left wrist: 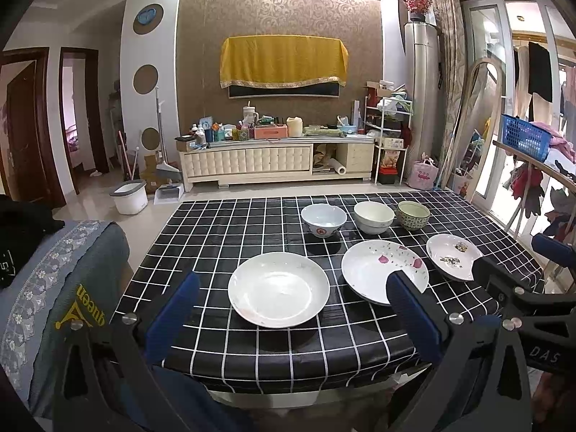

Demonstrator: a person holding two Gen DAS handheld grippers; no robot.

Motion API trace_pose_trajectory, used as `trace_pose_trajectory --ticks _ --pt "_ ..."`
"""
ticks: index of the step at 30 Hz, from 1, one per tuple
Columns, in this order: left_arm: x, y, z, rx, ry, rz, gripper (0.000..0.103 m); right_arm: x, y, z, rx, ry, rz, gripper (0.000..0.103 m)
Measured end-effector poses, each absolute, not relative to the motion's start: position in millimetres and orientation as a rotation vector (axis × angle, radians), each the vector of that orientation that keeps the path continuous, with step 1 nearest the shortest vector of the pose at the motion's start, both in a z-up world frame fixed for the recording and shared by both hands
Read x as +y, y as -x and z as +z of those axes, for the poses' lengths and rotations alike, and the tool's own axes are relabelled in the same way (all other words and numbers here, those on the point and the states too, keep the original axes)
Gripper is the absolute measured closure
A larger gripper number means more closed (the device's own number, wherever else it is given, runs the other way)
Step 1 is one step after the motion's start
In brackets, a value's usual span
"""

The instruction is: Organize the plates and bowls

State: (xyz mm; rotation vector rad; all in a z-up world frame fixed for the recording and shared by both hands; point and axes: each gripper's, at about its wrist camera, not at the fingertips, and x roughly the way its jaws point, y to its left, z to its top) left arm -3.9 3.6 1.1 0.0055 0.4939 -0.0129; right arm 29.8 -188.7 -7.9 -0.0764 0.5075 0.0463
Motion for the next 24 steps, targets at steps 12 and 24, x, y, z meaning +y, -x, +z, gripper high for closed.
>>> trace_pose_trajectory --ticks 12,24 --pt "1.8 2.6 2.4 0.49 -0.01 -0.006 0.0 -189.5 -28.8 -5.6 0.506 0.079 0.055 0.0" --pt "2.2 0.6 7.7 0.483 -0.006 -0.007 0.0 -188.4 -36.5 1.2 0.502 0.082 0.061 0.0"
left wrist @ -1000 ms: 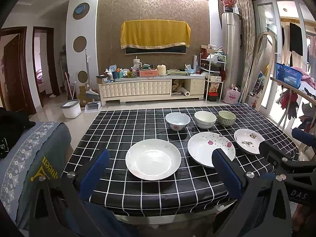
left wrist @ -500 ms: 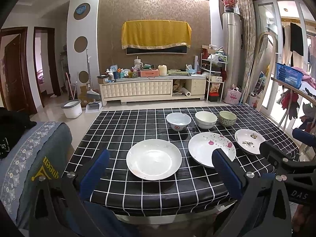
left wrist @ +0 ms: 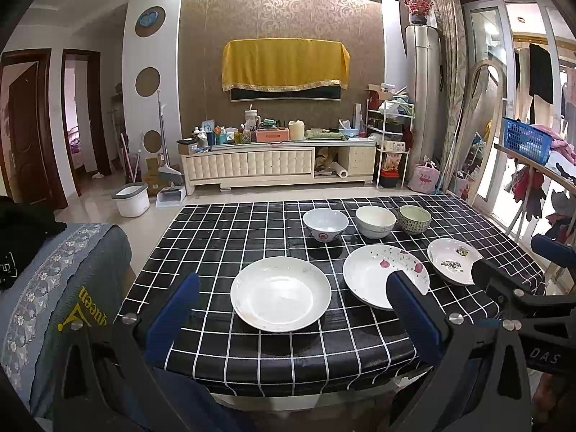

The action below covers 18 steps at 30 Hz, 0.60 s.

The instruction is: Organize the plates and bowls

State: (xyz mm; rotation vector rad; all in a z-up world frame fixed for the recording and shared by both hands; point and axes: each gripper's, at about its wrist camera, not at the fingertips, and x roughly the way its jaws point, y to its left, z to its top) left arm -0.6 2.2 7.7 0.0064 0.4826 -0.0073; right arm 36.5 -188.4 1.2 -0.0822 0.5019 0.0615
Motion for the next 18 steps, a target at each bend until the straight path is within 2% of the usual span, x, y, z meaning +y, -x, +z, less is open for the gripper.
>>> trace_pose_trajectory --ticks 7,18 --pt "4.9 -16.4 15.7 0.473 -0.023 0.004 0.0 -185.2 -60.2 2.6 0.51 0.087 0.072 0.0" --pt "36.1 -85.6 -3.5 0.556 0.002 0.118 0.0 -158.2 -129.3 -7.6 0.584 0.132 0.145 0.0"
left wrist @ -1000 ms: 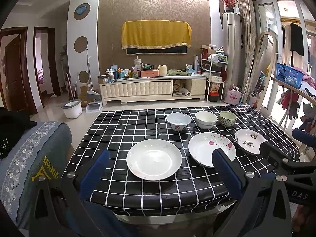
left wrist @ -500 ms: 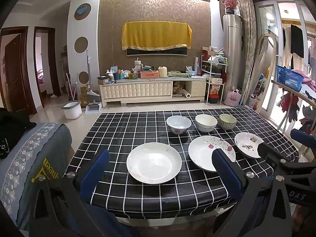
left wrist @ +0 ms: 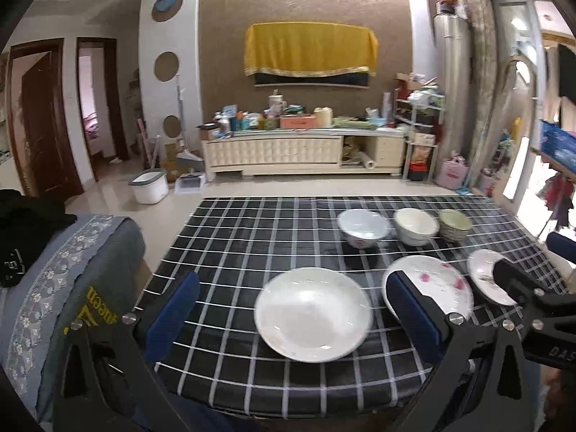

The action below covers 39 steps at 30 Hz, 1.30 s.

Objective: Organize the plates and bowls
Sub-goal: 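Move the left tool to the plain white plate and grasp its rim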

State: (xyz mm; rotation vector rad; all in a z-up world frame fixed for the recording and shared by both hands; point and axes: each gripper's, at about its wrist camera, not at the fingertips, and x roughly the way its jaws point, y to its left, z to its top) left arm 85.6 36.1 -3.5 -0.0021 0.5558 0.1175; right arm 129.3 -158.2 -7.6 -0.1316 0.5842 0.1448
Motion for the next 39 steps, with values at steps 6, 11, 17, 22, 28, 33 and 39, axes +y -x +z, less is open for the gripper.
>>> trace_pose_trajectory --ticks 6,11,17,22,28,33,39 --pt "62.7 -125.9 -24.7 0.682 0.062 0.08 0.0 -138.5 -172.7 -29.8 0.684 0.11 0.234 0.0" --pt "87.1 -150.3 -47.4 0.743 0.097 0.106 0.0 -118.2 -197.9 -52.9 0.75 0.124 0.286 0.0" --pt "112.3 -172.8 -81.0 0.827 0.144 0.131 0.0 -100.0 -224.0 -87.5 0.859 0.134 0.35 0.011" --pt "116.7 -190.4 -107.6 0.901 0.144 0.107 0.008 -91.1 -240.5 -119.3 0.958 0.126 0.358 0.033" --pt "114.1 -208.8 -138.6 0.988 0.12 0.077 0.028 -83.8 -254.2 -140.2 1.016 0.133 0.376 0.042" --pt "114.5 -219.3 -160.7 1.05 0.114 0.075 0.039 -79.2 -265.5 -155.6 1.057 0.14 0.393 0.058" --pt "116.0 -229.3 -176.6 1.091 0.118 0.068 0.043 -75.5 -272.9 -165.6 1.062 0.18 0.378 0.06"
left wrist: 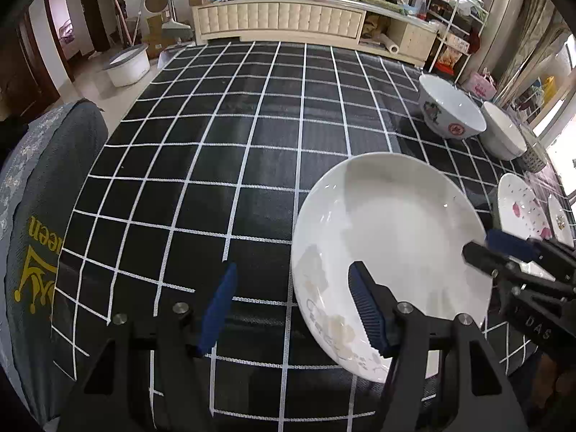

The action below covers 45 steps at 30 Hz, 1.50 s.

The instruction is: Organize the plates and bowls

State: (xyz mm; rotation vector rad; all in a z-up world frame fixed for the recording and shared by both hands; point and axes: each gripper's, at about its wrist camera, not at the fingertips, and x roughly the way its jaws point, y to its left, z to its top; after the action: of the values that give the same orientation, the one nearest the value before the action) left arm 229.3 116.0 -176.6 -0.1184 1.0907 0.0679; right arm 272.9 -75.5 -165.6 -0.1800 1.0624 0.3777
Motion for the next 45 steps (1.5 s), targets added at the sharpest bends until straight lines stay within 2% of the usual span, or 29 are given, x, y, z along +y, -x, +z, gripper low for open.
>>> trace_pose_trajectory --ticks 2,5,8,10,11,14,15,20,26,45 --pt "115.1 -233.1 -181.9 1.11 0.109 0.065 0.049 -74.9 -275.8 -165.4 1.059 0.184 0.38 0.061" --pt "112.2 -236.4 -188.1 1.135 0.097 0.067 0.056 -71.4 -280.4 -168.5 1.073 0.183 0.418 0.074" --pt "109.9 -238.2 -192.5 1.146 0.093 0.059 0.06 -67.6 -282.8 -176.2 1.089 0.207 0.417 0.074" --pt "109.3 -239.6 -196.1 1.156 0.091 0.055 0.07 -69.0 -284.6 -183.1 1.122 0.179 0.427 0.081" --pt "110.0 -240.1 -198.4 1.165 0.096 0.051 0.07 -68.9 -284.0 -184.9 1.129 0.172 0.432 0.085" --pt "107.8 -240.5 -198.6 1.163 0.104 0.029 0.077 -66.2 -280.4 -186.3 1.125 0.186 0.437 0.089" --pt "105.9 -241.2 -198.5 1.162 0.096 0.024 0.081 -65.8 -280.4 -187.9 1.132 0.177 0.447 0.094" --pt "103.2 -242.3 -198.8 1.156 0.079 0.024 0.082 -68.4 -282.4 -189.3 1.134 0.144 0.454 0.099" --pt "102.5 -241.0 -198.3 1.147 0.042 0.027 0.083 -83.6 -277.1 -164.5 1.014 0.181 0.371 0.099" --pt "108.7 -239.9 -195.8 1.145 0.083 0.031 0.081 -91.4 -278.8 -167.9 1.068 0.173 0.318 0.096"
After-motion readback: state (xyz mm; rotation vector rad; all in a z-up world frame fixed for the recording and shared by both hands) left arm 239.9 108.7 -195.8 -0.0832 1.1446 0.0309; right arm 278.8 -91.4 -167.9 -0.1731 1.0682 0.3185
